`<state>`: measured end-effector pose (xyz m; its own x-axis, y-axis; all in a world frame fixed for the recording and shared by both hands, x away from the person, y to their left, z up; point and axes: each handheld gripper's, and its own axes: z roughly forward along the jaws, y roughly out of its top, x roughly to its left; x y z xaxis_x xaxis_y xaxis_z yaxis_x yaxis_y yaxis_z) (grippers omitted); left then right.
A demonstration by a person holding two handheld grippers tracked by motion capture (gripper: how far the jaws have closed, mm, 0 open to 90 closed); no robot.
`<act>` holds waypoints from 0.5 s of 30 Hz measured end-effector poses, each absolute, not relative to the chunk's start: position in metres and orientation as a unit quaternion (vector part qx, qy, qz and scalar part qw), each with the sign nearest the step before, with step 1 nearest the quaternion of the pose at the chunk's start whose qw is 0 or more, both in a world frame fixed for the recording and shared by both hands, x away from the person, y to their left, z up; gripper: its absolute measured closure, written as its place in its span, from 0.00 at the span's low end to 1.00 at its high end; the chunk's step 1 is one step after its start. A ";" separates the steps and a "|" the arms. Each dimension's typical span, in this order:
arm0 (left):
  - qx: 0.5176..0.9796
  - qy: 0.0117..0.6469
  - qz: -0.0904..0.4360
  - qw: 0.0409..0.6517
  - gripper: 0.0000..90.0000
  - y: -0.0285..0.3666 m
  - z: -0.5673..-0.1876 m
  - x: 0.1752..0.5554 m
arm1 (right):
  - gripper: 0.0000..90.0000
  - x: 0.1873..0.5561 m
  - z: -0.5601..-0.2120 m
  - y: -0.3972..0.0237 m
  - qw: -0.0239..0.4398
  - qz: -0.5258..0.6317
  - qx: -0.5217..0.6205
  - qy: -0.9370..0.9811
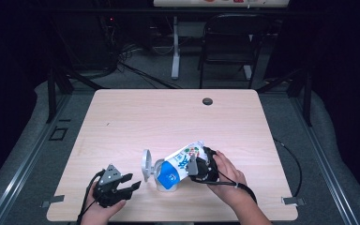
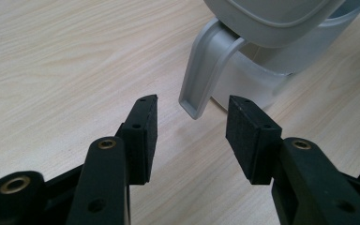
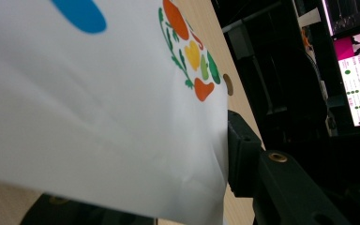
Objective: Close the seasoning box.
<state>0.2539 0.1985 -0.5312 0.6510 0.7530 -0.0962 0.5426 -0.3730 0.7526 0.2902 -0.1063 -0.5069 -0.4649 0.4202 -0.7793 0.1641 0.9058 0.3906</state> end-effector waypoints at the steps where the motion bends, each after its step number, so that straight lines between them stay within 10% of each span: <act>1: 0.817 0.396 0.134 0.398 0.61 0.198 -0.532 0.254 | 0.77 0.290 -0.507 -0.106 0.485 0.131 0.175 0.846; 15: 0.819 0.394 0.134 0.394 0.61 0.198 -0.532 0.254 | 0.77 0.289 -0.515 -0.111 0.451 0.159 0.212 0.852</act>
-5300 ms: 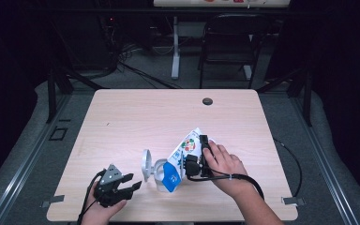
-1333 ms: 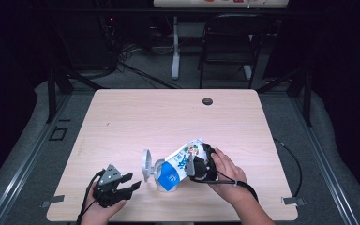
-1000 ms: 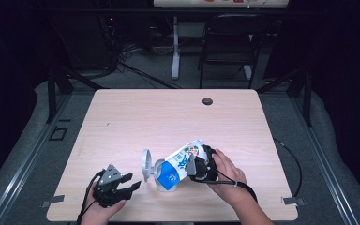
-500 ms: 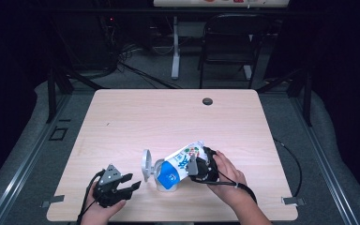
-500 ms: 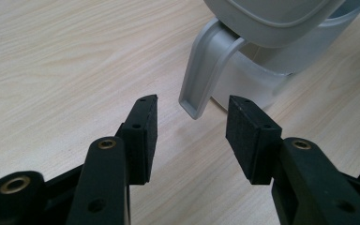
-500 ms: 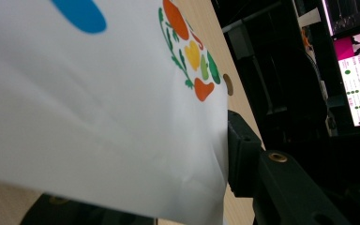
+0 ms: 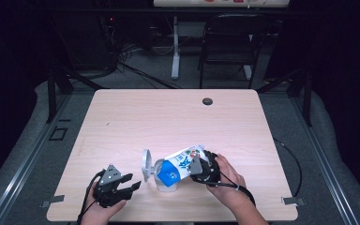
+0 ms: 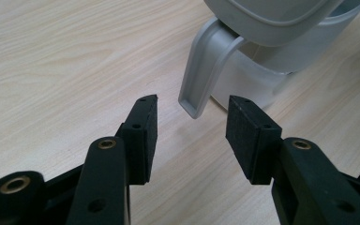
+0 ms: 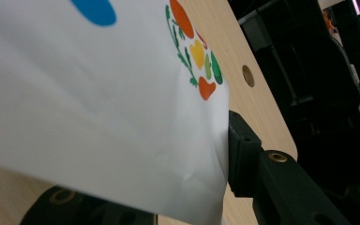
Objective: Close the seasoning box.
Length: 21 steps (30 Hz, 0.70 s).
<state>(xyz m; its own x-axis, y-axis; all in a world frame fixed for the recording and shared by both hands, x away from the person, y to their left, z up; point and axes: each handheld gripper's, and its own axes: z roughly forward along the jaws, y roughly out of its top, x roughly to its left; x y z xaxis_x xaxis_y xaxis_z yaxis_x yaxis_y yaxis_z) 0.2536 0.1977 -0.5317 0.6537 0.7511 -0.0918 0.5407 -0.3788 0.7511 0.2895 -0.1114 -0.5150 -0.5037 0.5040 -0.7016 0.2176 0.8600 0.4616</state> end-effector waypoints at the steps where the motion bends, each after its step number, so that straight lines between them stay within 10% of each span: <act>1: 0.820 0.395 0.134 0.392 0.61 0.197 -0.532 0.253 | 0.77 0.289 -0.514 -0.112 0.448 0.151 0.215 0.854; 21: 0.817 0.396 0.136 0.395 0.61 0.198 -0.532 0.254 | 0.76 0.291 -0.528 -0.118 0.372 0.215 0.288 0.856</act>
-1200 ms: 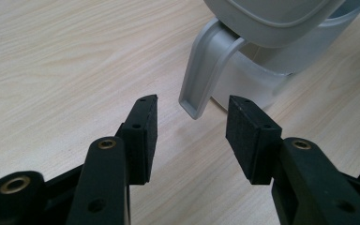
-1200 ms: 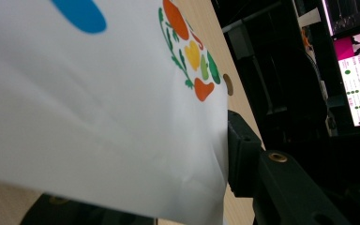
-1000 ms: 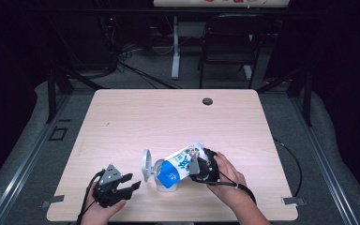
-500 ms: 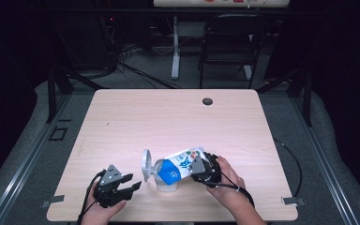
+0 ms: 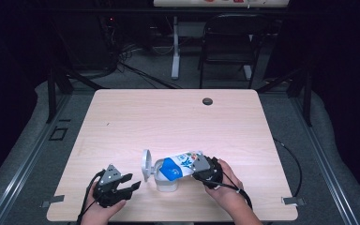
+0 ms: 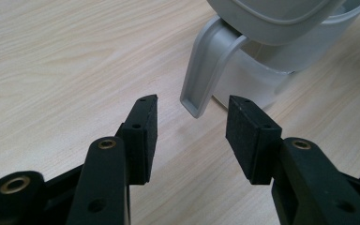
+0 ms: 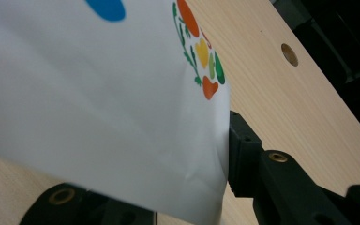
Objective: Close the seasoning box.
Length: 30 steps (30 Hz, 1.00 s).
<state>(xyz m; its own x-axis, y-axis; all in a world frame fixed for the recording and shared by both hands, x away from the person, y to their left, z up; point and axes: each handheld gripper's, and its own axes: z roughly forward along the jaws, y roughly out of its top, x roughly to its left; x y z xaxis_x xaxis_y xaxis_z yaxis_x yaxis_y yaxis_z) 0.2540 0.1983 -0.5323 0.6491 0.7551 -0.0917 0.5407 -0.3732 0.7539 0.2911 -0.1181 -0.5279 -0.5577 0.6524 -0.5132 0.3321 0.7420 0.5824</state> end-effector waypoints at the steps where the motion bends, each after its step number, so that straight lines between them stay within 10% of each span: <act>1: 0.818 0.396 0.135 0.395 0.61 0.198 -0.532 0.254 | 0.76 0.291 -0.529 -0.118 0.368 0.223 0.292 0.854; 30: 0.820 0.397 0.133 0.390 0.61 0.200 -0.534 0.255 | 0.77 0.299 -0.538 -0.138 0.265 0.303 0.402 0.823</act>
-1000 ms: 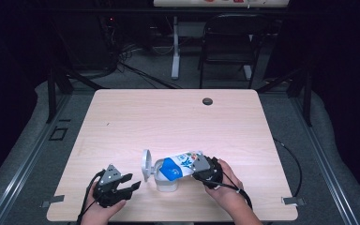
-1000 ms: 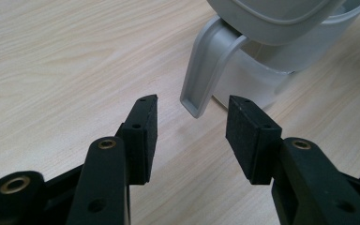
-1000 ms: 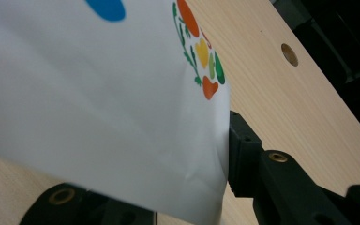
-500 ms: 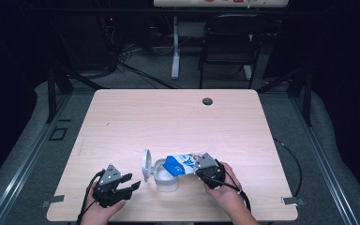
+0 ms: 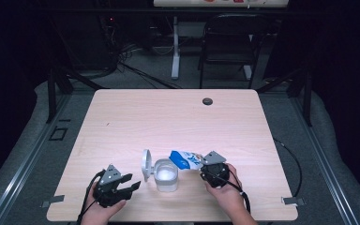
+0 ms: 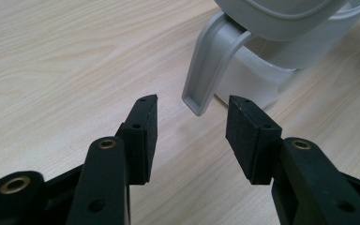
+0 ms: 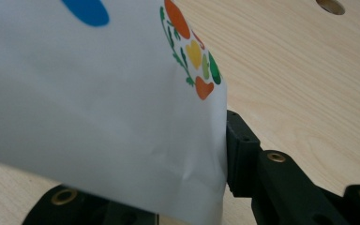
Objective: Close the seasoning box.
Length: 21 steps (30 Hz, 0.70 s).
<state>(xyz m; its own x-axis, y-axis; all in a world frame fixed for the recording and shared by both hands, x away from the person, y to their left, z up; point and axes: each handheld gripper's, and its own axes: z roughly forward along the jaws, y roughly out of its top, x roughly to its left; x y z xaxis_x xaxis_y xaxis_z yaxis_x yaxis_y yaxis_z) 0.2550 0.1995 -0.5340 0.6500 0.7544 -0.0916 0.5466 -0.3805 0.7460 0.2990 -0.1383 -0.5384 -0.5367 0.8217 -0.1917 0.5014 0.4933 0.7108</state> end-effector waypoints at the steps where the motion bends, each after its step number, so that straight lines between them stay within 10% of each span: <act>1: 0.819 0.398 0.133 0.391 0.61 0.199 -0.534 0.255 | 0.77 0.299 -0.538 -0.139 0.261 0.305 0.406 0.821; 21: 0.819 0.398 0.132 0.390 0.61 0.199 -0.534 0.255 | 0.77 0.306 -0.542 -0.158 0.197 0.388 0.472 0.766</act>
